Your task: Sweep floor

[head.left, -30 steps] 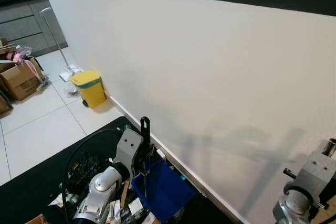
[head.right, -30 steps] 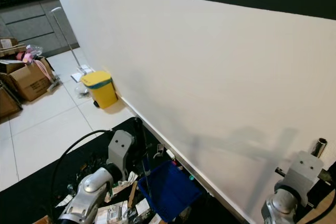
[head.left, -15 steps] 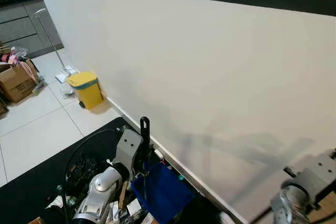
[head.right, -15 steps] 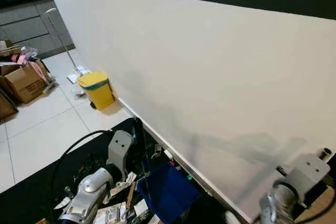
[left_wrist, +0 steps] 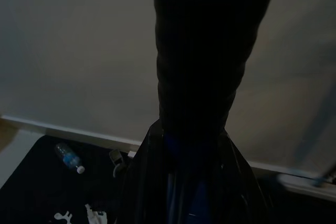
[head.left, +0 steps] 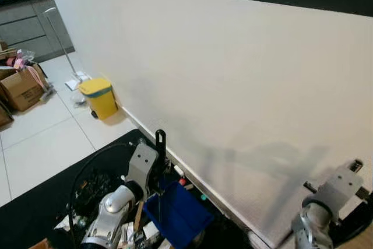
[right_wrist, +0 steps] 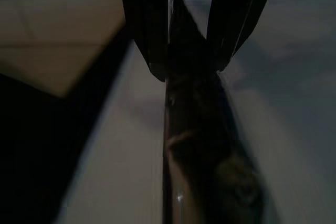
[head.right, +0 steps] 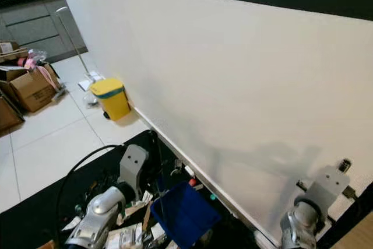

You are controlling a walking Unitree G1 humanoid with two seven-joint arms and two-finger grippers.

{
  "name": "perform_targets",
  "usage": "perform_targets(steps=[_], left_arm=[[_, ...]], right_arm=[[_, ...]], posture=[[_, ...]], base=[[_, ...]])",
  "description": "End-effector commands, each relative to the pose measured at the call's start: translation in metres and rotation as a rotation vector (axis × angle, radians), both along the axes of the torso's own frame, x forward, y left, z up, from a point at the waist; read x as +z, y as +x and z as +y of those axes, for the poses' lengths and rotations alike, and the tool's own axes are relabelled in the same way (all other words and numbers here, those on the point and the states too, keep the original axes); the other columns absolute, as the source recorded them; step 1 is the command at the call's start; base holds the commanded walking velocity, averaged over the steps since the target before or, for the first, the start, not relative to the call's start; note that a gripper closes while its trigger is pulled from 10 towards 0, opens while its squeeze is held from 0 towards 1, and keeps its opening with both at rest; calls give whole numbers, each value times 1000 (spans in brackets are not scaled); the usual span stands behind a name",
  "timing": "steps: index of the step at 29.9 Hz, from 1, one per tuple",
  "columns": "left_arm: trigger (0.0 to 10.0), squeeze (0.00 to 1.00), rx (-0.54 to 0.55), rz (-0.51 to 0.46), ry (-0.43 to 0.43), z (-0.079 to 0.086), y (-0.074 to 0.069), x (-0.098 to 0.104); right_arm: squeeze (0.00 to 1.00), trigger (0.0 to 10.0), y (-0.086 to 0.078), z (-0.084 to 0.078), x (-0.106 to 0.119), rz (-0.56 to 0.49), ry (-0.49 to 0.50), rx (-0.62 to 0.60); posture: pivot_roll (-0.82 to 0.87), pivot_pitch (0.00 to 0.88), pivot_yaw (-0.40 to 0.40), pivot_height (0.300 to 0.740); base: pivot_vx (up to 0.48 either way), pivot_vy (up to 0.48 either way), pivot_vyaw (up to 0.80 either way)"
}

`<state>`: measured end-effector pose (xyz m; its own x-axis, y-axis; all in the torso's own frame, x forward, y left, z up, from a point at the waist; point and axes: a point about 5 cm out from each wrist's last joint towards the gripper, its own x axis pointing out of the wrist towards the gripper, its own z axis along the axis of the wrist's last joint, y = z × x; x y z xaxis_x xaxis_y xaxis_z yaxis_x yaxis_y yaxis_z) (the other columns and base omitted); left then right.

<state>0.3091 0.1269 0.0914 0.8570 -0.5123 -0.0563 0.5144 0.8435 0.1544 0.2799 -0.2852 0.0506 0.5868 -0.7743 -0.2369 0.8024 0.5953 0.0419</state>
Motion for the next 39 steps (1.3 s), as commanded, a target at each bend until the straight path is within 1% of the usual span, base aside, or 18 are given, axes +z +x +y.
perform_targets(steps=[1, 6, 8, 9, 12, 15, 18, 19, 20, 21, 22, 23, 29, 30, 31, 35, 37, 39], left_arm=[[10000, 0, 4, -31, -12, -1, 1, 6], [10000, 0, 5, -33, -13, -1, 0, 6], [10000, 0, 5, -33, -12, -1, 0, 6], [10000, 0, 6, -33, -12, 0, 0, 6], [10000, 0, 7, -32, -11, 0, 0, 6], [10000, 0, 7, -31, -9, 0, 0, 6], [10000, 0, 6, -31, -9, 0, -1, 5], [10000, 0, 7, -31, -9, 1, -1, 5], [10000, 0, 7, -31, -9, 1, -1, 5], [10000, 0, 8, -30, -9, 1, -1, 5], [10000, 0, 8, -30, -9, 1, -1, 5], [10000, 0, 8, -30, -8, 1, -1, 5], [10000, 0, 7, -29, -10, 0, -2, 4], [10000, 0, 7, -28, -10, 0, -2, 4], [10000, 0, 7, -28, -11, -1, -2, 4], [10000, 0, 8, -28, -14, -1, -2, 4], [10000, 0, 9, -28, -16, -2, -3, 4], [10000, 0, 9, -28, -16, -2, -3, 4]], right_arm=[[0, 10000, 4, 2, 1, -11, 14, 16], [0, 10000, 4, -1, -4, -8, 77, -1], [0, 10000, 4, -2, -4, -7, 80, -8], [0, 10000, 7, -4, 0, -33, 85, -19], [0, 10000, 12, -6, 5, -50, 71, -11], [0, 10000, 12, -7, 2, -25, 75, -1], [0, 10000, 9, -8, -6, -20, 153, -12], [98, 10000, 8, -8, -6, -21, 149, -10], [98, 10000, 8, -8, -6, -21, 149, -10], [341, 10000, 8, -9, -6, -21, 147, -9], [341, 10000, 8, -9, -6, -21, 147, -9], [1000, 10000, 7, -12, -6, -13, 132, -9], [1000, 10000, 6, -17, -5, -2, 107, 11], [612, 10000, 7, -18, -5, 2, 97, 21], [0, 10000, 6, -19, -5, 9, 86, 37], [0, 10000, 2, -23, -7, 33, 63, 67], [0, 10000, -3, -29, -10, 60, 45, 80], [0, 10000, -3, -29, -10, 60, 45, 80]], posture=[[-17, 94, 106, 740], [-10, 95, 106, 740], [-10, 95, 107, 740], [-5, 95, 106, 740], [-8, 96, 108, 740], [-6, 95, 108, 740], [-3, 93, 108, 740], [-3, 92, 107, 740], [-3, 92, 107, 740], [-2, 92, 107, 740], [-2, 92, 107, 740], [-2, 92, 107, 740], [-8, 90, 104, 740], [-10, 89, 103, 740], [-11, 89, 100, 740], [-13, 90, 100, 740], [-15, 92, 99, 740], [-15, 92, 99, 740]], base=[[0, 0, 0], [0, 0, 0], [0, 0, 0], [0, 0, 0], [0, 0, 0], [0, 0, 0], [0, 0, 0], [0, 0, 0], [0, 0, 0], [0, 0, 0], [0, 0, 0], [0, 0, 0], [0, 0, 0], [0, 0, 0], [0, 0, 0], [0, 0, 0], [0, 0, 0], [0, 0, 0]])
